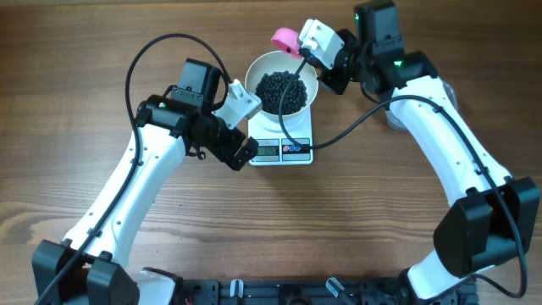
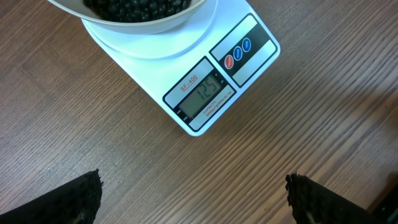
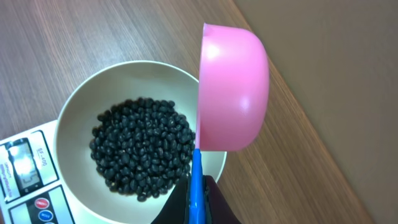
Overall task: Scoop item into bowl and weigh 150g on scale
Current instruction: 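Tilt the pink scoop with the right gripper to pour beans into bowl, then carry the empty pink scoop back right to the bean tub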
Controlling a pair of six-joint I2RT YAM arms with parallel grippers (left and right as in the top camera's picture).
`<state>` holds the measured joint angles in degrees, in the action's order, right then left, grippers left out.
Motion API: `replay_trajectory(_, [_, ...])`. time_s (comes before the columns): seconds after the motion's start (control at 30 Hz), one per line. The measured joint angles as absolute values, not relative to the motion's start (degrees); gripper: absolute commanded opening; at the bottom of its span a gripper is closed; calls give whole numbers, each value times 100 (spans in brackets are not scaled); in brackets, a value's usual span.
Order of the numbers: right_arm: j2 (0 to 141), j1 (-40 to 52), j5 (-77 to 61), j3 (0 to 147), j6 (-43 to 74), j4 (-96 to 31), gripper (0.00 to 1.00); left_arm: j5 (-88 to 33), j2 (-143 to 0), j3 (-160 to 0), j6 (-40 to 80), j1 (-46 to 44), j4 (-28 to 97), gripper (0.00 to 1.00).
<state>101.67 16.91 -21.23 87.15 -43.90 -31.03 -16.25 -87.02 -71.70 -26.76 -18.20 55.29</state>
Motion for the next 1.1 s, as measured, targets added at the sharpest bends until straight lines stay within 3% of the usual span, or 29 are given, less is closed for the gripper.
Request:
replay_trajectory(0.33, [10167,1706,-2097,8715,-4283,-3092,4,-1625,-8702,-7170,-2676,-1820,5529,100])
replay_trajectory(0.8, [10042,1704,-1699,8715,-2755,-2856,4,-1625,-8702,-7170,-2676,-1820,5529,100])
replay_trajectory(1.1, [9937,727,-1149,9970,-1669,-5194,4,-1623,-8702,-7170,-2676,-1820,5529,100])
